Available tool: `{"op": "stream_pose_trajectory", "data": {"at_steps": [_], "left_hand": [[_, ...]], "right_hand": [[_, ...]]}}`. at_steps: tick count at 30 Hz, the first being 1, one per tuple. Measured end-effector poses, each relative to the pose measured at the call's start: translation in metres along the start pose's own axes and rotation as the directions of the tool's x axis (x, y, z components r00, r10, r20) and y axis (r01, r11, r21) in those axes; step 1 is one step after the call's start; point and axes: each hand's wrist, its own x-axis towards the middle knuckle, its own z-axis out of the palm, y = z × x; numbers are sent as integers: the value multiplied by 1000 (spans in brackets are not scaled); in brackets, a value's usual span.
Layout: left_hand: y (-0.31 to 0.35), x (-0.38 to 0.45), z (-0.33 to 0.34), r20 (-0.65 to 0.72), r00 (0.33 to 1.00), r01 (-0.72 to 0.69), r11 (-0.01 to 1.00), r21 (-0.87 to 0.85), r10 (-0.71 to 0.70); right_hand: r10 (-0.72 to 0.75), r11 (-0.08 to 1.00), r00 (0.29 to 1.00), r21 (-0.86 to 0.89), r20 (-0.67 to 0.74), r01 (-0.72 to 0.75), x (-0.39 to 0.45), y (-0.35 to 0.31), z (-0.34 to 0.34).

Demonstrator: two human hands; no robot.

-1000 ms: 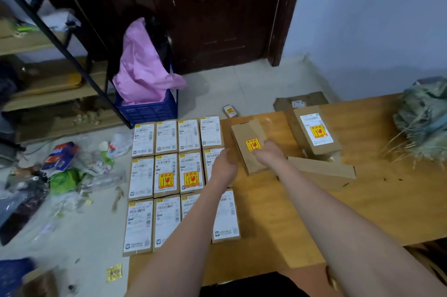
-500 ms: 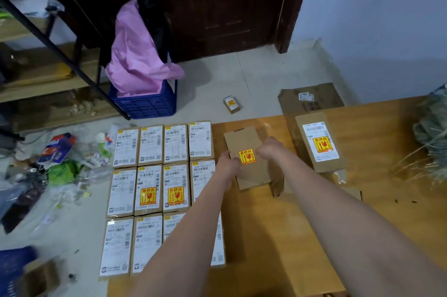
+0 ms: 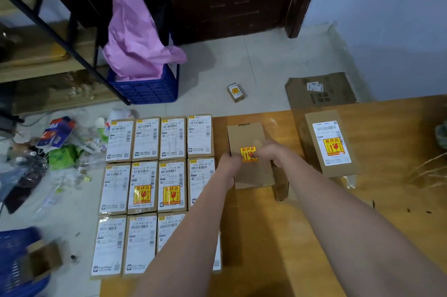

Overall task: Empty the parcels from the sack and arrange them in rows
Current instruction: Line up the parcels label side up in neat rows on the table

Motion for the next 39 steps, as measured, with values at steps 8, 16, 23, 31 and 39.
{"op": "stream_pose_trajectory", "data": {"at_steps": [8,16,23,31,39], "left_hand": [[15,-14,-17,62,994,-93,991,94,87],[21,-51,-35,390,832,-555,599,577,395],[21,-79,-42,23,752,-641,721,264,659],[11,-87,-87,27,954,-273,900,-338,300],[-8,-87,-87,59,964,-205,864,-459,260]], "right_hand": [[15,949,1000,316,-3,-14,-13,-5,-24],[8,895,1000,446,-20,2,-52,-25,-39],[-2,826,994,561,-105,61,-82,-35,-41],[-69,870,982,472,-176,146,-82,-5,-48],[-105,641,993,767,55,26,-78,12,-25]]}}
